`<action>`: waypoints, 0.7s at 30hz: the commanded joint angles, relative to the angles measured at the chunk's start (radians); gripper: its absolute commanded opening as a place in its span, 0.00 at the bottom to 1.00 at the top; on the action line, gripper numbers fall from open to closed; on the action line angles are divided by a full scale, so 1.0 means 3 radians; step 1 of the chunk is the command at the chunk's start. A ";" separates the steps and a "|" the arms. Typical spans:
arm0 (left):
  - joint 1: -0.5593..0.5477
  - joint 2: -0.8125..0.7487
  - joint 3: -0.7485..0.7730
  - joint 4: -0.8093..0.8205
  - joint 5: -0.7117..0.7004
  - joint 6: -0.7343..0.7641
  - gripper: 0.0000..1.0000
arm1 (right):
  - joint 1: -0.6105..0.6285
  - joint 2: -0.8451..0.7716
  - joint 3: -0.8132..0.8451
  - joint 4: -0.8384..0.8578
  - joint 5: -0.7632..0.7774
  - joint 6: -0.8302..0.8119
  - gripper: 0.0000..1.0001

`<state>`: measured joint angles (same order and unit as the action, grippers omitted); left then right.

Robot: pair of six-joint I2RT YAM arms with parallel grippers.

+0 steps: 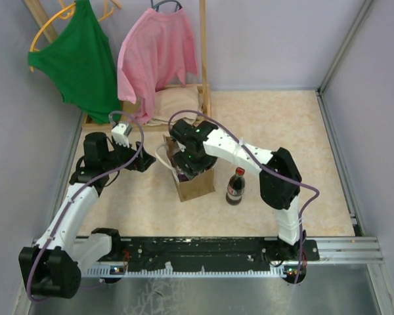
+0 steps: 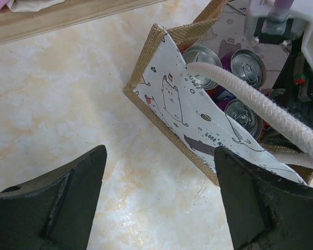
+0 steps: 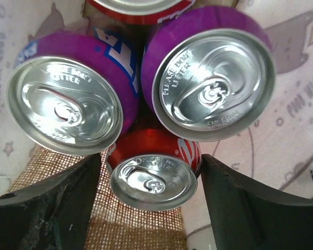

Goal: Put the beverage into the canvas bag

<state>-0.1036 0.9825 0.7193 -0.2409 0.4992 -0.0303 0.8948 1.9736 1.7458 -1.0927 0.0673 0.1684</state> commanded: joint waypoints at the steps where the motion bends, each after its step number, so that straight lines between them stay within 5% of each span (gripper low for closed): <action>1: 0.0028 -0.0058 -0.0030 0.0083 0.0025 -0.0023 0.90 | 0.0029 -0.0218 0.0354 -0.0034 0.0165 -0.0034 0.77; 16: 0.0027 -0.0044 -0.0033 0.0128 0.0034 -0.0045 0.90 | 0.0015 -0.0392 0.1474 -0.0141 0.0774 0.0117 0.78; 21: 0.0027 -0.0041 -0.0025 0.0127 0.0031 -0.0042 0.90 | -0.0368 -0.0866 0.1302 0.0107 0.0815 0.0394 0.77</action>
<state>-0.1036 0.9813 0.7189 -0.2344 0.4992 -0.0315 0.8749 1.8854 2.1357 -1.1206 0.2493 0.2134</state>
